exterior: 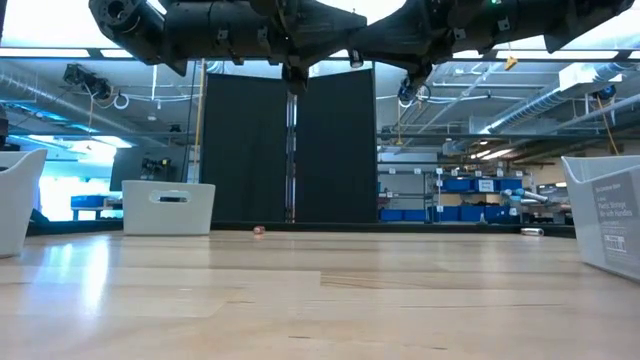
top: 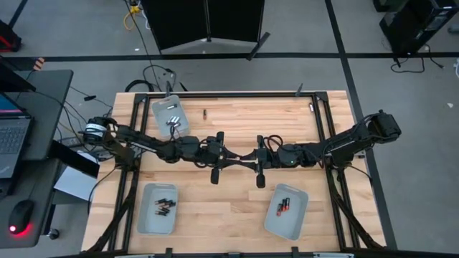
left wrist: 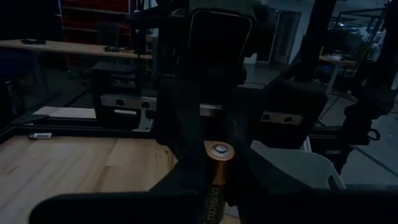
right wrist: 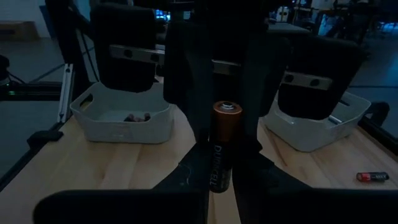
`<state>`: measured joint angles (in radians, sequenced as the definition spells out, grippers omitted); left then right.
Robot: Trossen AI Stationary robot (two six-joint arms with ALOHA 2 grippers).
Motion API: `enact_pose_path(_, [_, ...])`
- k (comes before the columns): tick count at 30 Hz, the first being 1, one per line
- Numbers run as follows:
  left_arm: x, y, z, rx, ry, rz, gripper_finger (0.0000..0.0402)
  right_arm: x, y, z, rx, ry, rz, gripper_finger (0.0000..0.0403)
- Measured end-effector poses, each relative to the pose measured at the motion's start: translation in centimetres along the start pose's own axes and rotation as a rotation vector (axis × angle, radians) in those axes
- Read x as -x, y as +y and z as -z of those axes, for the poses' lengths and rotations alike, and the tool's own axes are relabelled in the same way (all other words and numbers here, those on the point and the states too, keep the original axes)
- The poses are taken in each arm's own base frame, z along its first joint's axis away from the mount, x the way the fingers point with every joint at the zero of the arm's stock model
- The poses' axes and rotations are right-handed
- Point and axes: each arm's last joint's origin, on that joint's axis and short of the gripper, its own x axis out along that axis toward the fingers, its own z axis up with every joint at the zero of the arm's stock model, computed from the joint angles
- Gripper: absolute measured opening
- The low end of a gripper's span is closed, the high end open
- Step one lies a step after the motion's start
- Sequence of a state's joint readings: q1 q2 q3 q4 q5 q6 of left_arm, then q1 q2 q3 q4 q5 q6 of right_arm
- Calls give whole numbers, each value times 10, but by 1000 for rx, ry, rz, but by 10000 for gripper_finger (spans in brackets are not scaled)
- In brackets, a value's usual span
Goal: Sort batteries
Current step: Put the black-brown battery into the bottom left gray bin
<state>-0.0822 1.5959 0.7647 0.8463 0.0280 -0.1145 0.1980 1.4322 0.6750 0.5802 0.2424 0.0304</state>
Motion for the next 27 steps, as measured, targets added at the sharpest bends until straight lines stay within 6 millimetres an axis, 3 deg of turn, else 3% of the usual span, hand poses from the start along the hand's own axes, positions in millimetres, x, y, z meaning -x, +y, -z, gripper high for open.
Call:
enact_pose_path(7, [0,-1,-1,-7,-8,-9,53,0,0,0,-16,1,0,55])
enact_pose_path(19, [3,-3,-11,-32,-53,10,53,0,-3,4,-33,39,34,195])
enact_pose_path(23, [12,-6,-25,-70,-56,43,53,0,-3,8,-21,83,41,219])
enact_pose_path(27, [27,-10,-40,-83,51,67,53,0,-5,13,-14,134,83,220])
